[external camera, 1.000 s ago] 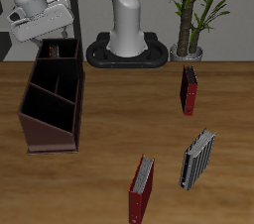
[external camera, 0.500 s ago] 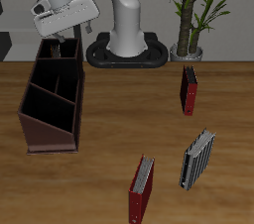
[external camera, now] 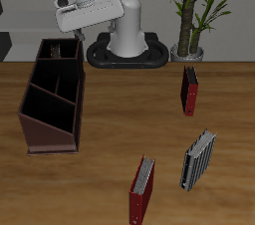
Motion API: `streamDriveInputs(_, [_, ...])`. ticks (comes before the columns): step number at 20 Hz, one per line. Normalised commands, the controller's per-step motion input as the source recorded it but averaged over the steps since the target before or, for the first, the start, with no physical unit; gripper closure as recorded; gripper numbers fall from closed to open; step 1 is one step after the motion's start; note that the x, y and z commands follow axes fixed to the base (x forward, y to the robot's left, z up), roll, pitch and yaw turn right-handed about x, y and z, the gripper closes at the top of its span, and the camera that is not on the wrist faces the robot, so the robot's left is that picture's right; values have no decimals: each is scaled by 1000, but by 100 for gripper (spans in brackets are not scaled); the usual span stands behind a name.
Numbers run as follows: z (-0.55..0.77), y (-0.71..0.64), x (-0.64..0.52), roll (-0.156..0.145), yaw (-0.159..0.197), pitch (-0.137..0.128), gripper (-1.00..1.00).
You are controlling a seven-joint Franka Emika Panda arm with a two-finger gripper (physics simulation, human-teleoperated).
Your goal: Place the orange book into the right desk caddy's right compartment and place the left red book into the right desk caddy's right compartment
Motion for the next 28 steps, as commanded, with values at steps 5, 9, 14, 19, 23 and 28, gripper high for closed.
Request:
streamDriveInputs(5, [194,610,254,-47,-19,-48,-100])
streamDriveInputs(9, [90,327,107,-51,-15,-19,-100])
streamDriveInputs(14, [-49,594,60,-23,12,-18,-100])
streamDriveInputs(19, [-44,457,-53,-53,46,-31,-100])
streamDriveInputs(23, [-4,462,-57,23,19,-26,-100])
streamDriveInputs(28, [-17,479,63,-17,-28,-26,-100])
